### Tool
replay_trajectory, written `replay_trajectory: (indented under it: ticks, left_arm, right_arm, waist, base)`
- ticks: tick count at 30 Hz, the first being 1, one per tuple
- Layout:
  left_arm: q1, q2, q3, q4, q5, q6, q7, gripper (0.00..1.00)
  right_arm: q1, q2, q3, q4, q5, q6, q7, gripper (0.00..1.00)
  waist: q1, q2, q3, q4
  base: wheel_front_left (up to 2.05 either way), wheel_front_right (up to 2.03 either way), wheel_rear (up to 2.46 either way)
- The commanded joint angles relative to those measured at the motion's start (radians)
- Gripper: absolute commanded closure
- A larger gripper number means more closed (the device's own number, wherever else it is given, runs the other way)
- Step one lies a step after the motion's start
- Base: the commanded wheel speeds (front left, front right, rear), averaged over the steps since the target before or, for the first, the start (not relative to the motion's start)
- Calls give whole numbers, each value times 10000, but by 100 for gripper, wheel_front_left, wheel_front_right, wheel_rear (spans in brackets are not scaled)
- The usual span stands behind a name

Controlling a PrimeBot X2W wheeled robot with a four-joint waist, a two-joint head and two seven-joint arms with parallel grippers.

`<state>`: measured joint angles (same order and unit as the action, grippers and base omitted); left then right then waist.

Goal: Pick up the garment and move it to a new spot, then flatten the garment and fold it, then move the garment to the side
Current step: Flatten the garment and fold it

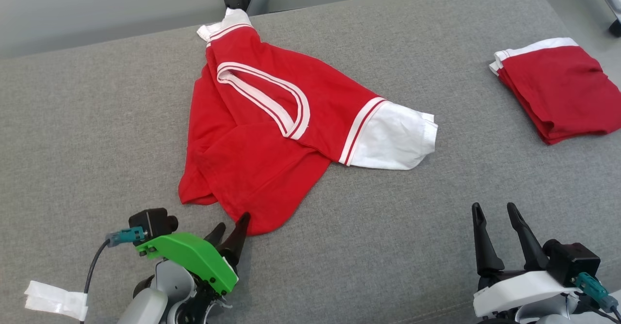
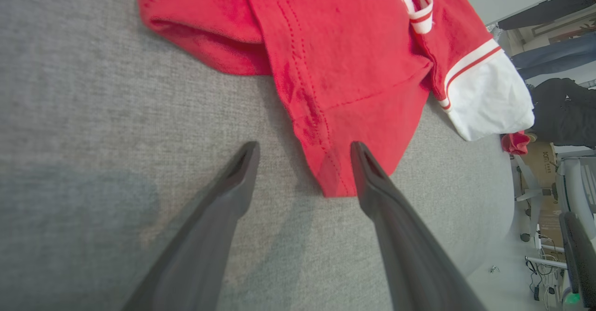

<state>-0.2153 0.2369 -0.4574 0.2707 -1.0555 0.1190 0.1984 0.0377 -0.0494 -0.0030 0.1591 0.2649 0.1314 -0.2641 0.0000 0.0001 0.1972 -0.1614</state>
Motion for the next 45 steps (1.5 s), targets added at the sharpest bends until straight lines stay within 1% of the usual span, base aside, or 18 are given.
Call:
replay_trajectory:
  ticks: [1,11,12,13,15,18,22,24,26,29,32,35,37,38,40,42,44,45]
  left_arm:
    - [-45,-4,51,99,-83,-19,-39,0]
    - [-550,-179,152,559,-240,-263,-98,0]
    - [-583,-186,133,603,-234,-293,-94,10]
    - [-614,-197,118,638,-223,-316,-100,44]
    - [-657,-192,91,699,-155,-401,-153,99]
    - [-776,-56,43,648,62,-513,-360,100]
    - [-733,173,-198,179,692,-587,-835,100]
    - [-659,298,-407,-282,1114,-627,-1084,100]
    - [-454,283,-606,-874,1258,-651,-1125,100]
    - [-170,426,-761,-1889,1392,-620,-1121,100]
    - [229,688,-878,-2892,1601,-534,-1103,100]
    - [790,1191,-1122,-3653,1929,-389,-1017,100]
    - [1310,1420,-1277,-3996,2014,-307,-923,100]
    - [1570,1545,-1357,-4068,2000,-288,-875,100]
    - [1982,1922,-1530,-3934,2369,-182,-904,100]
    - [2480,1775,-1571,-3622,2109,-123,-1091,100]
    - [2616,1757,-1532,-3350,2160,-91,-1249,100]
    - [2655,1907,-1555,-3058,2391,-80,-1407,100]
  right_arm:
    - [-55,-24,0,-42,-67,-16,-1,0]
    - [-118,-24,86,5,1,-16,-1,0]
    - [-124,-24,97,11,15,-16,-1,0]
    - [-131,-24,100,13,29,-16,-1,0]
    - [-138,-24,89,21,52,-16,-1,0]
    - [-93,-24,39,27,62,-16,-1,0]
    - [47,-25,-62,34,6,-16,-1,0]
    - [147,-21,-115,41,-59,-16,-1,0]
    - [222,-22,-109,60,-148,-16,-1,0]
    - [276,-25,-145,44,-205,-16,-1,0]
    - [371,-24,-97,32,-284,-16,-1,0]
    - [408,-27,-130,27,-330,-16,-1,0]
    - [415,-24,-135,3,-356,-16,-1,0]
    - [418,-25,-145,-2,-357,-16,-1,0]
    - [441,-21,-111,5,-362,-16,-1,0]
    - [472,-25,-109,4,-344,-16,-1,0]
    - [487,-25,-81,16,-349,-16,-1,0]
    - [487,-24,-48,27,-360,-16,-1,0]
  waist:
    - [0,-1,35,0]
    - [0,-1,176,-157]
    - [0,-1,192,-176]
    - [0,-1,204,-188]
    - [0,-1,217,-207]
    - [0,-1,205,-194]
    - [0,-1,91,-58]
    - [0,-1,-5,88]
    - [0,-1,-121,253]
    - [0,-1,-304,500]
    - [0,-1,-469,750]
    - [0,-1,-598,961]
    - [0,-1,-630,1080]
    - [0,-1,-633,1149]
    - [0,-1,-644,1248]
    - [0,-1,-651,1354]
    - [0,-1,-659,1411]
    - [0,-1,-660,1448]
  base:
    - [0,0,0]
    - [0,0,0]
    - [0,0,0]
    - [0,0,0]
    - [0,0,0]
    - [0,0,0]
    - [0,0,0]
    - [0,0,0]
    - [0,0,0]
    - [0,0,0]
    - [0,0,0]
    - [0,0,0]
    - [0,0,0]
    - [0,0,0]
    - [0,0,0]
    - [0,0,0]
    - [0,0,0]
    - [0,0,0]
